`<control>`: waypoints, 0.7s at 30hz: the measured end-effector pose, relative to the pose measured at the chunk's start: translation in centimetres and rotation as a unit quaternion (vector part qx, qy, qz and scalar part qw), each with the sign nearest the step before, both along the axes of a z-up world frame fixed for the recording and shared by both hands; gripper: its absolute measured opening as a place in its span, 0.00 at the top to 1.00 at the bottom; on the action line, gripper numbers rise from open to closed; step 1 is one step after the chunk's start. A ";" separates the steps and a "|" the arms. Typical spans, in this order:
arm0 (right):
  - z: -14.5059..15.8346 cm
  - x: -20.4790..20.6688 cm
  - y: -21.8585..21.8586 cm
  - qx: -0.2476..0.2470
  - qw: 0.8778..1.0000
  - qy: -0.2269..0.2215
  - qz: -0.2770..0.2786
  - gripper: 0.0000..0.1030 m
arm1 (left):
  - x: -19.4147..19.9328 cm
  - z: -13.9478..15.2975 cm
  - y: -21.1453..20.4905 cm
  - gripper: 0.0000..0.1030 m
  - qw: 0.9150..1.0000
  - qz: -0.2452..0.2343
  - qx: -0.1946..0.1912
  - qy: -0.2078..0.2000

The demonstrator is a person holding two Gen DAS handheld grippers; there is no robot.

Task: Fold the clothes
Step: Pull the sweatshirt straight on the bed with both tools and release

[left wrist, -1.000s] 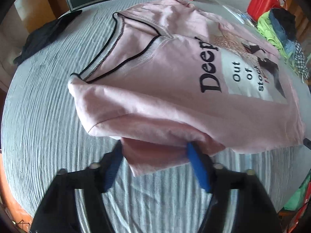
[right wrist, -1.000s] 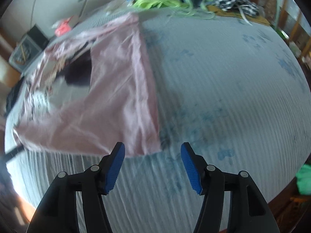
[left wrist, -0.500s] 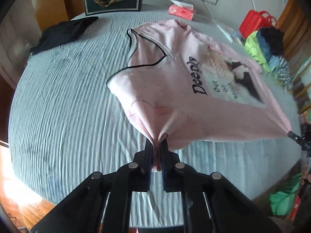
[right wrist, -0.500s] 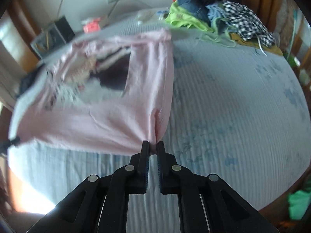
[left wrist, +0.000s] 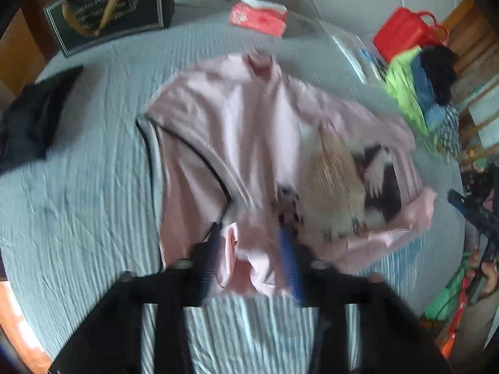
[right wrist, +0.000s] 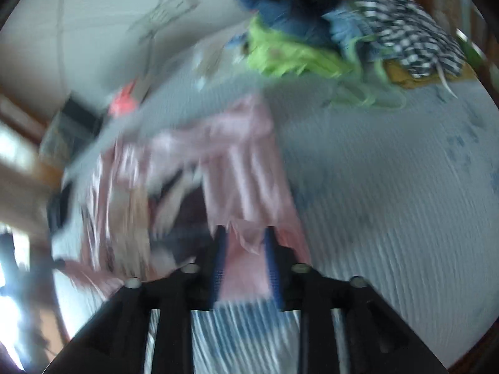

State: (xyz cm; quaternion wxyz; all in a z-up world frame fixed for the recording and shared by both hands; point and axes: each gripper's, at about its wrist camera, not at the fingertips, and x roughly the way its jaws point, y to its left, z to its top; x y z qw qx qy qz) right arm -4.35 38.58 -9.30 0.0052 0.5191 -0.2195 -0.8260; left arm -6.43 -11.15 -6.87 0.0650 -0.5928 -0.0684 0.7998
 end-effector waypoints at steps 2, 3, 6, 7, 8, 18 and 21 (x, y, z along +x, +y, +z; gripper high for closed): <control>0.6 -0.1 1.0 -0.005 0.999 0.010 -0.032 0.64 | -0.7 1.0 -0.6 0.19 0.999 0.009 -0.020 0.025; 0.9 0.2 1.4 -0.004 0.999 0.014 -0.042 0.60 | -0.5 1.1 -1.0 0.19 0.999 0.011 -0.028 0.032; 0.3 2.3 1.4 0.010 0.999 0.003 -0.037 0.59 | 0.6 0.2 -2.1 0.19 0.998 0.006 -0.050 0.034; -0.1 3.0 1.3 0.016 0.999 -0.005 -0.032 0.59 | 1.2 -0.5 -2.4 0.19 0.997 0.004 -0.064 0.031; -0.5 3.6 1.1 0.020 0.999 -0.013 -0.028 0.59 | 1.8 -1.4 -2.6 0.19 0.996 0.001 -0.081 0.029; -3.3 6.0 -3.9 0.019 0.998 -0.055 0.028 0.61 | 5.6 -8.3 -3.1 0.52 0.991 -0.026 -0.130 0.000; -3.7 5.5 -6.1 0.018 0.997 -0.058 0.049 0.61 | 6.2 -9.1 -4.8 0.81 0.991 0.002 -0.135 -0.010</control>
